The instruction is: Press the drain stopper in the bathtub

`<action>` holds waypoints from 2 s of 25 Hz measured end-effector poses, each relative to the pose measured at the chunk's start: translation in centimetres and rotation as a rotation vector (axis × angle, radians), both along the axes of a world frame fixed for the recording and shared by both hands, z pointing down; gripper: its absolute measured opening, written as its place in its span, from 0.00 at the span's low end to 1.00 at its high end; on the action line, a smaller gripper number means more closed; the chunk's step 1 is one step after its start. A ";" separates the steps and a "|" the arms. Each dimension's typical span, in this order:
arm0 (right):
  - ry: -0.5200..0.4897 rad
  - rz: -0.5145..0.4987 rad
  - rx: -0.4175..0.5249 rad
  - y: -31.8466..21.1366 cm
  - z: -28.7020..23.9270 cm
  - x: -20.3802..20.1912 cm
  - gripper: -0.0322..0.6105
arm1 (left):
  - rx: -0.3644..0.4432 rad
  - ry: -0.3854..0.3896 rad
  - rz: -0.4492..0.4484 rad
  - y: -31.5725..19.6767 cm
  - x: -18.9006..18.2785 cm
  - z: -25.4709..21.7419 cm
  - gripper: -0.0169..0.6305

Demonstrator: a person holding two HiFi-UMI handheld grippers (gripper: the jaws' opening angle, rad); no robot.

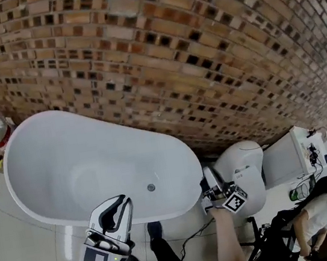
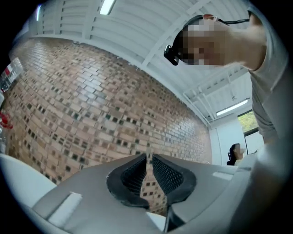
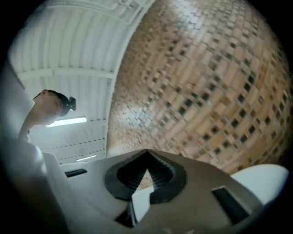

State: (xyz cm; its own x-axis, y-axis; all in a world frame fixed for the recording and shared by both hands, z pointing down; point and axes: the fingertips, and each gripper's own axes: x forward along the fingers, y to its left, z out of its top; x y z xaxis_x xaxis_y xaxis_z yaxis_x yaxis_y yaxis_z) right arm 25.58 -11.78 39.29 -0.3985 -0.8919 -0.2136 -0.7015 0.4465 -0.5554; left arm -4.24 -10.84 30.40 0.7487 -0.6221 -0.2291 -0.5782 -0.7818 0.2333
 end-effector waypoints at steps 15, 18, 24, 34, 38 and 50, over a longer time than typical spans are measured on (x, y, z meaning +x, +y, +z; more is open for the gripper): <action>0.465 0.128 0.753 23.0 -41.2 -12.1 0.07 | 0.615 0.116 0.056 13.2 -2.8 -31.4 0.19; 0.523 0.161 0.848 26.5 -44.2 -12.8 0.07 | 0.699 0.137 0.065 15.7 -1.7 -34.2 0.19; 0.591 0.214 0.866 32.2 -45.7 -11.0 0.07 | 0.706 0.113 0.095 20.6 3.7 -36.2 0.19; 0.536 0.307 0.874 39.7 -44.7 -5.3 0.07 | 0.758 0.056 0.137 29.9 11.1 -38.0 0.16; 0.482 0.324 0.878 42.2 -44.8 -3.4 0.07 | 0.791 -0.002 0.170 33.1 13.6 -38.9 0.15; 0.590 0.413 0.861 41.5 -46.2 -5.4 0.07 | 0.820 0.044 0.251 32.1 13.1 -39.3 0.15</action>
State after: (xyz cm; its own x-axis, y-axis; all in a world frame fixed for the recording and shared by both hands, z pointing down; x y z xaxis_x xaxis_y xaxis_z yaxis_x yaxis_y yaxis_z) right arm 20.14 29.71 -6.94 -0.3492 -0.6248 -0.6983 -0.9358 0.1937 0.2946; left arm 8.86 21.24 -8.94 0.8219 -0.0639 -0.5661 -0.3690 -0.8168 -0.4435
